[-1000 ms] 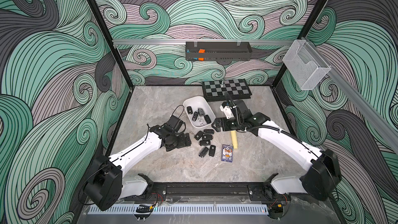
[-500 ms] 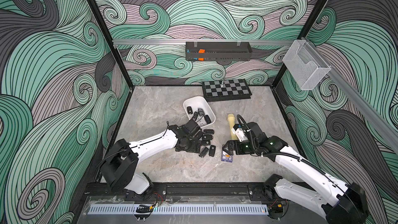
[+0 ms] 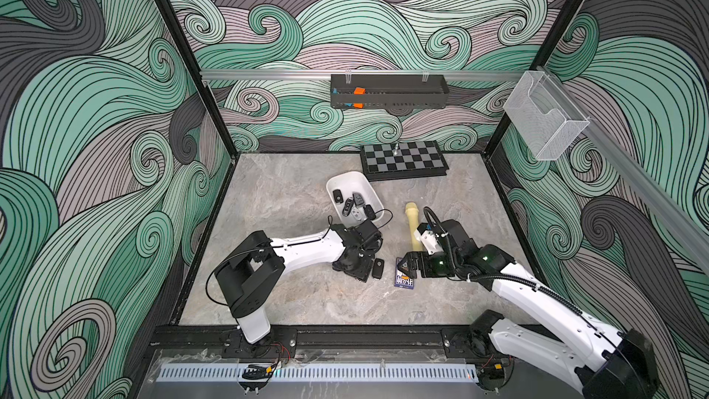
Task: Place the car key into the storage box
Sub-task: Pick up the car key from the center of the board.
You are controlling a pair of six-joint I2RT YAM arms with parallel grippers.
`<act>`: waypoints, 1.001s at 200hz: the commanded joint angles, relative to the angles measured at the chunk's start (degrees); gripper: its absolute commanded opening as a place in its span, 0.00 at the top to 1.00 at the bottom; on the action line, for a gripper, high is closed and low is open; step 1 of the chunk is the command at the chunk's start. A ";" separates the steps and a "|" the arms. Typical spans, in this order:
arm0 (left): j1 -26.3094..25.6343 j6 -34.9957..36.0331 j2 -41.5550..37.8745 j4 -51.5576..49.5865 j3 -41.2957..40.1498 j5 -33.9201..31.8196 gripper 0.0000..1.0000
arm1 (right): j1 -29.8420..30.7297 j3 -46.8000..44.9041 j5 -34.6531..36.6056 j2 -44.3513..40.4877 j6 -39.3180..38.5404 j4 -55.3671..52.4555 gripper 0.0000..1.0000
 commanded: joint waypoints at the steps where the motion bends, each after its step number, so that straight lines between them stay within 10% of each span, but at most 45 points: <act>1: -1.38 2.14 1.97 -0.98 2.43 -0.71 0.31 | 0.22 0.39 0.11 -0.22 1.14 0.17 0.01; 200: -4.02 2.33 10.22 -3.79 7.33 -4.66 0.65 | 0.23 -0.48 1.75 -2.41 1.82 -0.17 0.01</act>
